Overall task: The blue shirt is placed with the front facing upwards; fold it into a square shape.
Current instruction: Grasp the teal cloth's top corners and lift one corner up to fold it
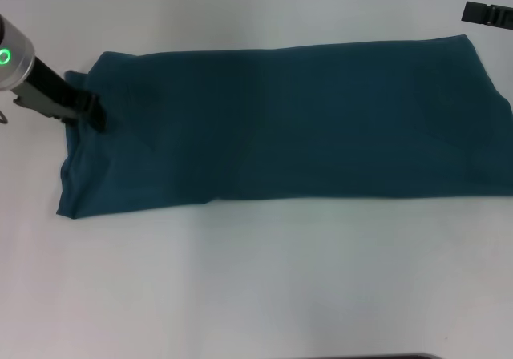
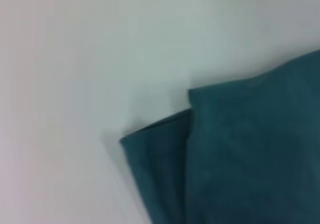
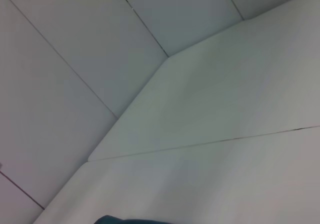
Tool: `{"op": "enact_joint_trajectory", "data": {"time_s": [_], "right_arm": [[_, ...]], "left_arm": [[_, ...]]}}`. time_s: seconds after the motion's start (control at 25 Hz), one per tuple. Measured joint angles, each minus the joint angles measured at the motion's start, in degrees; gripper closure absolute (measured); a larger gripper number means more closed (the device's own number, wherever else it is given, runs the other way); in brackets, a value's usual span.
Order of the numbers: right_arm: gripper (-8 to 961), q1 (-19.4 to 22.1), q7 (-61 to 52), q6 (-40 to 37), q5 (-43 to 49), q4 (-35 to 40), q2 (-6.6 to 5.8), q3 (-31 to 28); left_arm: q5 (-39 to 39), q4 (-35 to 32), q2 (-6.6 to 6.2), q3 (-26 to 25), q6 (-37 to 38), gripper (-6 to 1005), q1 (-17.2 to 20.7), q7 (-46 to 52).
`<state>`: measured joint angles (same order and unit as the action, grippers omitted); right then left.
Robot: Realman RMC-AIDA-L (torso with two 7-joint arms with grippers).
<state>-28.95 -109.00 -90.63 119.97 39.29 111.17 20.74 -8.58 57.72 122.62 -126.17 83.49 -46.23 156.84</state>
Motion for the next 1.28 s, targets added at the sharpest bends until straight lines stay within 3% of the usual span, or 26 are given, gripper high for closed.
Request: {"op": "enact_joint_trajectory", "data": {"time_s": [0.4, 0.64, 1.28], "right_arm": [[285, 0.2, 0.0, -0.1, -0.1, 0.0, -0.03, 0.0], [285, 0.1, -0.1, -0.2, -0.1, 0.0, -0.26, 0.0], [286, -0.1, 0.0, -0.3, -0.1, 0.0, -0.62, 0.0]], "left_arm": [[3.4, -1.1, 0.41, -0.1, -1.6, 480, -0.2, 1.3], [3.0, -2.3, 0.5, -0.3, -1.7, 244, -0.3, 2.0], [2.7, -4.9, 0.53, -3.0, -1.7, 231, -1.3, 3.5]]}}
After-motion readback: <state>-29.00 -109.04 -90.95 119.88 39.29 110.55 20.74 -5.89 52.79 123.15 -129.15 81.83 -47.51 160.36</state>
